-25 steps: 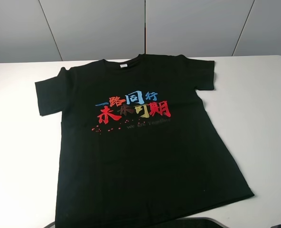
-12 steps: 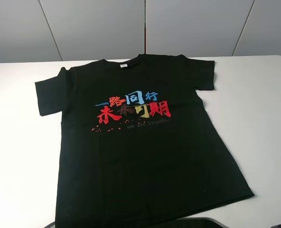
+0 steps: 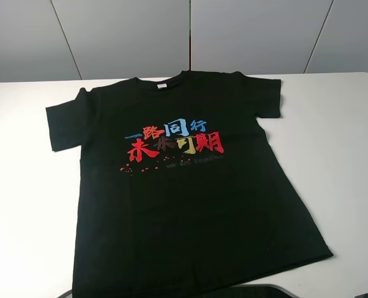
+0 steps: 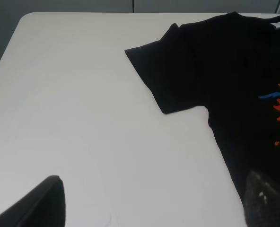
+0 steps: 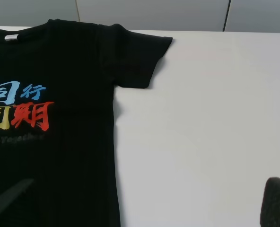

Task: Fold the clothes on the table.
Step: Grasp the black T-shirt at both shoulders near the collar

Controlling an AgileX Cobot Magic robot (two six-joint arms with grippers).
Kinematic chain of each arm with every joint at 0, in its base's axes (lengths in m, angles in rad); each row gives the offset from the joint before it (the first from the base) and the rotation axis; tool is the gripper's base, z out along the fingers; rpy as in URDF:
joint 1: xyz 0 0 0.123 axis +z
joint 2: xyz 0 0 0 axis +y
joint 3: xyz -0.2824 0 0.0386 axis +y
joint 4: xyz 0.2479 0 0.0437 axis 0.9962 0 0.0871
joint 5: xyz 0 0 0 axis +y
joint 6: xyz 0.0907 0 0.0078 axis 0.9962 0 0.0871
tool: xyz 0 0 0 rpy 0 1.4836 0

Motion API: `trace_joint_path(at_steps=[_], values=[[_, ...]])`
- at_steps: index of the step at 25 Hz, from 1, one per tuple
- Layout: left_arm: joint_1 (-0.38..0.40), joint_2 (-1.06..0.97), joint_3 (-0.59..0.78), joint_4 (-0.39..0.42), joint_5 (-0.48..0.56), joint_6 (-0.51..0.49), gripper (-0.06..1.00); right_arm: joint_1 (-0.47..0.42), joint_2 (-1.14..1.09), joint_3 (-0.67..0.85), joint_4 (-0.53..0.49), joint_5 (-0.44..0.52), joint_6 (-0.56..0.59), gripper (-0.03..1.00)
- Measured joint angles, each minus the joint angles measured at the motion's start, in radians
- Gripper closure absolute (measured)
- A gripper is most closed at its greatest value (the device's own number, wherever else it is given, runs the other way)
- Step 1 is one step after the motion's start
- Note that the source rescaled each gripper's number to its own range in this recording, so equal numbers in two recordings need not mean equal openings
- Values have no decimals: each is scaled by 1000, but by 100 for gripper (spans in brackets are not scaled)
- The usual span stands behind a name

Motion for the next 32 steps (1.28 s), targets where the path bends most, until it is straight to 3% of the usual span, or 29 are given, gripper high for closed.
trace_joint_path(at_steps=[18,32], values=[[0,0,0,0,0,0,-4,0,0,0,4,0,0,-3],[0,0,0,9,0,0,-4,0,0,0,146,-16,-6,-3]])
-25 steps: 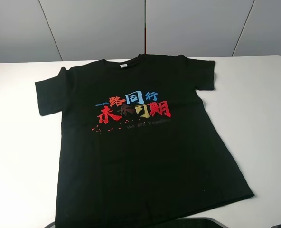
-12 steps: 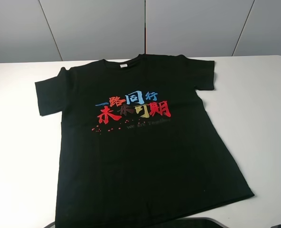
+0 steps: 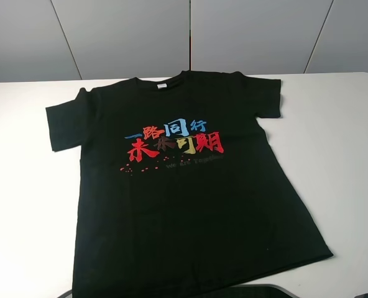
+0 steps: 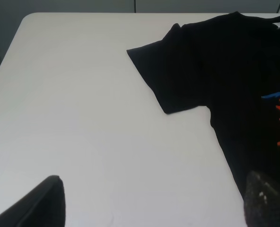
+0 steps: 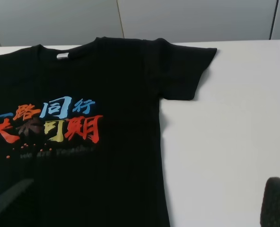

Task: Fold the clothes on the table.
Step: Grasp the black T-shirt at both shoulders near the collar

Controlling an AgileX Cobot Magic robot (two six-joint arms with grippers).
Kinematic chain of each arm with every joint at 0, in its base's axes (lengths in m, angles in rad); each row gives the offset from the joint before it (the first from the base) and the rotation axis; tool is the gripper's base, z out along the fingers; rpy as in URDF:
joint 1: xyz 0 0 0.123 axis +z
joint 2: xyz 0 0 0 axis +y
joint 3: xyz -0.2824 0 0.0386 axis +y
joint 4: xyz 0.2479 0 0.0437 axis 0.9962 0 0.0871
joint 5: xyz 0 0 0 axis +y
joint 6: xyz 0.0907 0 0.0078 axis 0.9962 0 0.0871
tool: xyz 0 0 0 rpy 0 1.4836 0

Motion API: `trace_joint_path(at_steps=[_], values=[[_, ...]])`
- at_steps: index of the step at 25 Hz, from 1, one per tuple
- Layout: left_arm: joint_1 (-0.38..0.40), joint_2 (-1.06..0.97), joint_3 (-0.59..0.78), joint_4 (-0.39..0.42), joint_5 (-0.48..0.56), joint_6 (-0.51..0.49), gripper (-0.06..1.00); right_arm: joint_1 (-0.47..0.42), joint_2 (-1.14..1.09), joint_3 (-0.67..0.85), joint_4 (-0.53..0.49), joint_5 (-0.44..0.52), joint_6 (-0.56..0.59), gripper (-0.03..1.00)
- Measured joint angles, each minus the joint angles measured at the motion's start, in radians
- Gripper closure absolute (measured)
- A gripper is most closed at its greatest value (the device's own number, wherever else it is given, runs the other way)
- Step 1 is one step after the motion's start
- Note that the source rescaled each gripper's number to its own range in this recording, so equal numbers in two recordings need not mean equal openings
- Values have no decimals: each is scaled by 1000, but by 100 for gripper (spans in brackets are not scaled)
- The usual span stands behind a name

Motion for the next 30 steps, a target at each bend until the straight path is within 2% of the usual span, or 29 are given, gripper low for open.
trace_joint_path(at_steps=[8,13,17,21,23,26,30], values=[[0,42,-43,19,10,4,-4,0,95,-97,-12,26,46,-3],[0,209,-101,24,-113,29,-4,0,340,-237,-58,-35,18,-3],[0,453,-191,-39,-116,274,-4,32,585,-361,-60,-51,-55,-3],[0,706,-321,-174,-112,493,-4,45,842,-516,-40,-21,-153,-3],[0,814,-397,-247,-105,595,-4,50,963,-605,-16,3,-245,-3],[0,974,-512,-287,-84,688,-4,50,1138,-707,11,35,-359,-3],[-35,1135,-581,-276,-60,745,-4,50,1315,-775,36,67,-429,-3]])
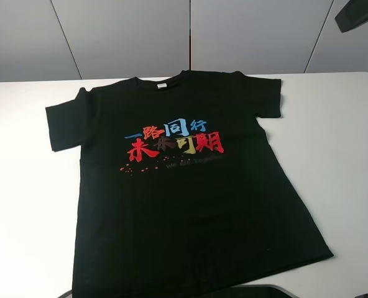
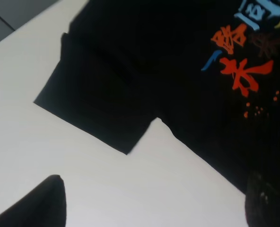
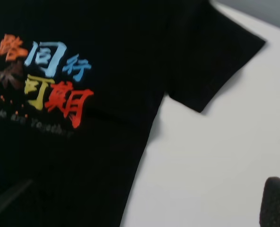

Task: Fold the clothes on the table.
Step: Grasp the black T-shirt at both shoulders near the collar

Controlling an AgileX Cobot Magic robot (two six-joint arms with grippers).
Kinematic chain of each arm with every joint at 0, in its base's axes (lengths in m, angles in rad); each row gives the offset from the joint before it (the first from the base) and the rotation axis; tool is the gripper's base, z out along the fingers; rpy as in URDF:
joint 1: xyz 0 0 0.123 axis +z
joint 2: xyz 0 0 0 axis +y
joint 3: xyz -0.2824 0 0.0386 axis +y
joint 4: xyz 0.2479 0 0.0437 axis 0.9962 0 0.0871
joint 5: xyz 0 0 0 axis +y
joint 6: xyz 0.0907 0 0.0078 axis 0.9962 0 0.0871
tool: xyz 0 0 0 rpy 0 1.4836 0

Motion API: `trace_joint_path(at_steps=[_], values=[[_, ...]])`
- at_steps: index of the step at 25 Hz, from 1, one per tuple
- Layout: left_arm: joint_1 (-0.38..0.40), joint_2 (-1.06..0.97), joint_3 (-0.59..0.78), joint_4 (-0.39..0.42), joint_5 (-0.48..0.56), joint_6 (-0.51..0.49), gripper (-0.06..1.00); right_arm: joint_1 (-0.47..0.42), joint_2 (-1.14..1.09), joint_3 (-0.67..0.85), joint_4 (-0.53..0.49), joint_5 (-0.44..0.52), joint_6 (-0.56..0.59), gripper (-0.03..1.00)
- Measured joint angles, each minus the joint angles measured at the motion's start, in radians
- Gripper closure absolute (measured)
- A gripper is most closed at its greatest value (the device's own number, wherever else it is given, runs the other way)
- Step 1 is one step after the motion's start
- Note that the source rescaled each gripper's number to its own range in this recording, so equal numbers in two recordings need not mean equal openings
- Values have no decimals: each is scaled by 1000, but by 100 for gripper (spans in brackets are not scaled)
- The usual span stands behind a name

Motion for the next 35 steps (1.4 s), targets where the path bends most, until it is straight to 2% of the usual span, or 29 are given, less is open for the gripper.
trace_joint_path(at_steps=[5,7,10,13,20,23,29,35], values=[[-169,182,-6,130,-1,9,-4,15,141,-4,3,4,-15,-3],[-230,257,-6,154,-23,9,-4,41,173,-4,-10,5,-19,-3],[-282,386,-6,163,-70,9,-4,81,196,-4,-10,3,-34,-3],[-303,498,-6,192,-101,11,-4,96,202,-4,-10,1,-45,-3],[-307,653,-8,223,-157,99,-4,99,203,-4,-12,-19,-49,-3],[-307,684,-8,223,-205,108,-4,99,203,-4,-12,-22,-49,-3],[-309,718,-8,223,-226,111,-4,99,203,-4,-10,-22,-49,-3],[-354,774,-8,247,-261,113,-4,99,203,-4,19,-34,-49,-3]])
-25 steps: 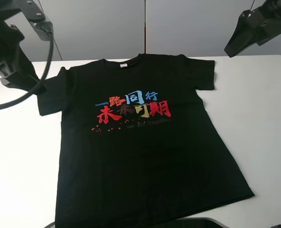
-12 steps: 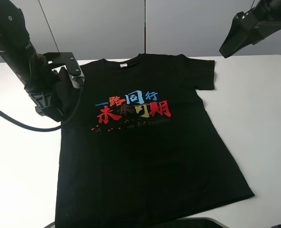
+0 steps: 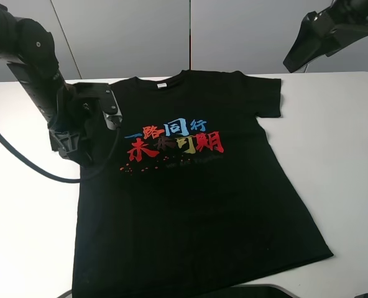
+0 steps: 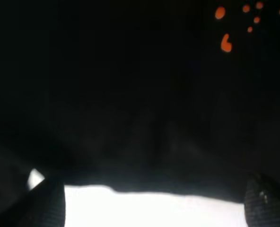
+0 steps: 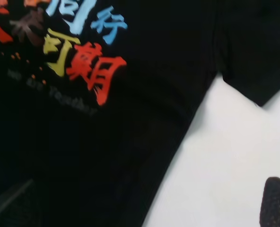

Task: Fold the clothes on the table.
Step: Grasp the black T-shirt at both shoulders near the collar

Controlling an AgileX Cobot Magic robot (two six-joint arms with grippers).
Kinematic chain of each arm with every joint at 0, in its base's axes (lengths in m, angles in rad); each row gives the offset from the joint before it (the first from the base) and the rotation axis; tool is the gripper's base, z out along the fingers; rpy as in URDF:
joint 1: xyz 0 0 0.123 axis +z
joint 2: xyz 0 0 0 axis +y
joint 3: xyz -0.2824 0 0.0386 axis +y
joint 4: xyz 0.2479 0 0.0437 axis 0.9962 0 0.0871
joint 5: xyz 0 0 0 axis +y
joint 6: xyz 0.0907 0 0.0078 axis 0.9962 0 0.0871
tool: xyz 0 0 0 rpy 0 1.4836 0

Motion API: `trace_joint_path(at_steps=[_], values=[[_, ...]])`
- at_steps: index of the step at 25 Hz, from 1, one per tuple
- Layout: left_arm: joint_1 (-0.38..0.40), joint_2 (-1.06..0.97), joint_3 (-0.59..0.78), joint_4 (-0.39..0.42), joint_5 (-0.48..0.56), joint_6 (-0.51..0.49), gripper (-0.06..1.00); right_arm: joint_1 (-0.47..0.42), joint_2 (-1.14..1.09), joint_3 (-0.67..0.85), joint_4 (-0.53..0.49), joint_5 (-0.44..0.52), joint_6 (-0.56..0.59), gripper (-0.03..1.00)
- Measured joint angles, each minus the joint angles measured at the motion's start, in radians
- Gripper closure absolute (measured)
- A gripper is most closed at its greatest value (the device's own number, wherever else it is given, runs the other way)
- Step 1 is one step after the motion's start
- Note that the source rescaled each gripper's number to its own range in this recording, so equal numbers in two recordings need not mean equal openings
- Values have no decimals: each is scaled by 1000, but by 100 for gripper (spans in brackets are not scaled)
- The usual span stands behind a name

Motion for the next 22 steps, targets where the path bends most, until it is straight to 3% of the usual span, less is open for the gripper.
trace_joint_path(at_steps=[8,22], values=[[-11,79,-2,51,-25,-16,-4,0,0,0,19,-2,0,-3],[-11,139,-10,58,-83,-21,-4,0,20,0,20,27,-6,-3]])
